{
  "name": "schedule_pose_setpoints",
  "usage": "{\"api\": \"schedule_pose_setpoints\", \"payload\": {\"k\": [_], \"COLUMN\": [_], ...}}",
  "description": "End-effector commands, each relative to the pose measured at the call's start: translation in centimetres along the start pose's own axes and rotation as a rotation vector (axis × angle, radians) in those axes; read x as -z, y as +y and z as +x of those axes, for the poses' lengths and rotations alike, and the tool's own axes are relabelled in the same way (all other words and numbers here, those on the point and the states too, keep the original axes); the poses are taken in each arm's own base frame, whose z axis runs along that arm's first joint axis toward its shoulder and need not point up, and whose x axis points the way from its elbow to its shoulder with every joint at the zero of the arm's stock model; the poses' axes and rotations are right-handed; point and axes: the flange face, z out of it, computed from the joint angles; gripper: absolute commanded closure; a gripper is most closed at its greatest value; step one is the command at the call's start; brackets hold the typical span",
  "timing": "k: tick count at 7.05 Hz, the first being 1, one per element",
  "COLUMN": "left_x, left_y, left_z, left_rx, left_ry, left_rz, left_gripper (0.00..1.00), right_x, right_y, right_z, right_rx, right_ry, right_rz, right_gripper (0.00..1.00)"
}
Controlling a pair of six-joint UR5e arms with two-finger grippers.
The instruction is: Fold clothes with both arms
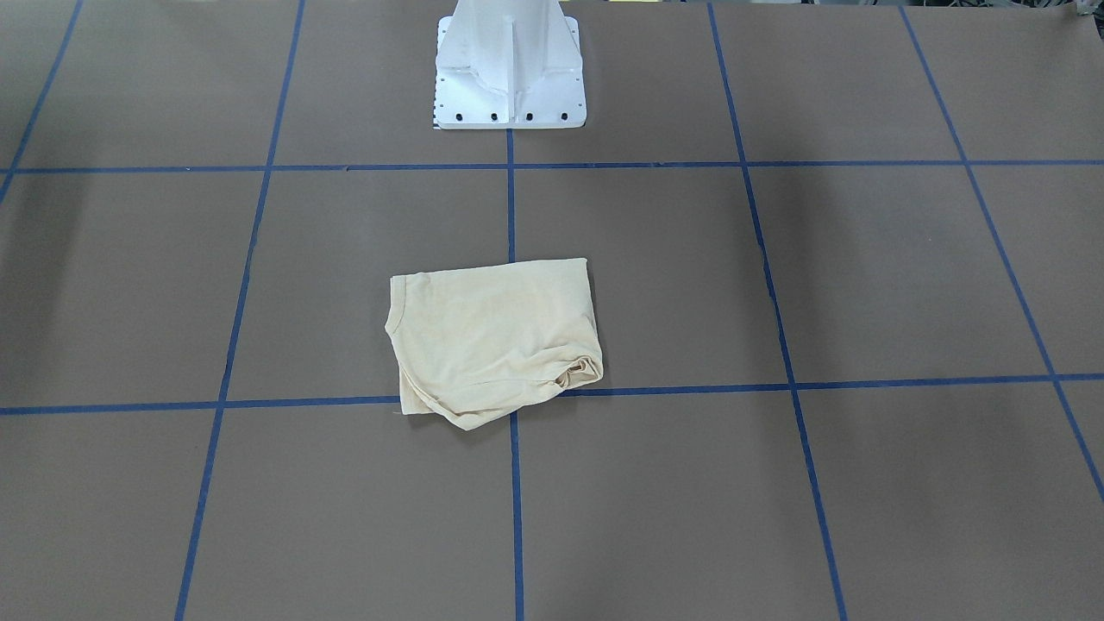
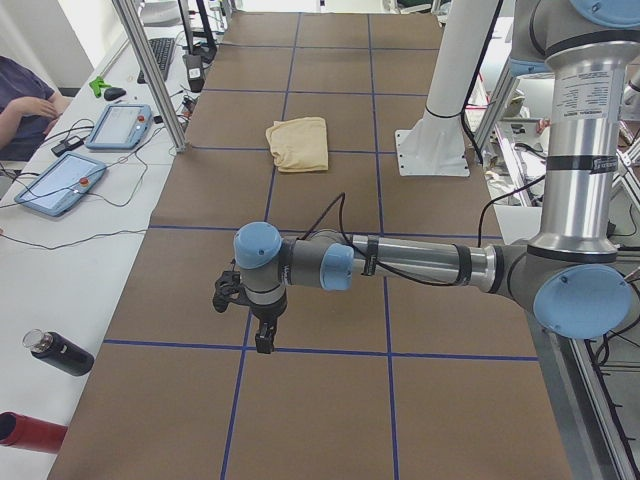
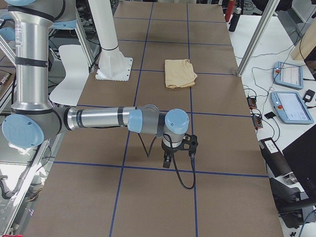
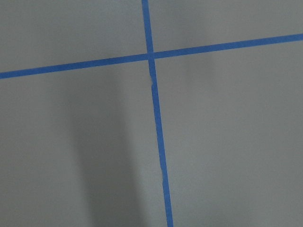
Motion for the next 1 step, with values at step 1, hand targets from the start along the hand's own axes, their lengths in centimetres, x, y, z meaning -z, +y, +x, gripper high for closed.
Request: {"api": "schedule_pose_setpoints", "payload": {"k": [1], "left_x": [-0.12], "left_y": [0.13], "left_z": [0.22], "left_rx": [0.003], "left_ry": [0.042], "left_rz": [-0.003], "left_gripper": [0.01], "right_x": [0.09], "right_y": [0.00], "right_z": [-0.09], "right_rx": [0.002], "right_ry": [0.000], "right_rz": [0.002], "right_gripper": [0.00]}}
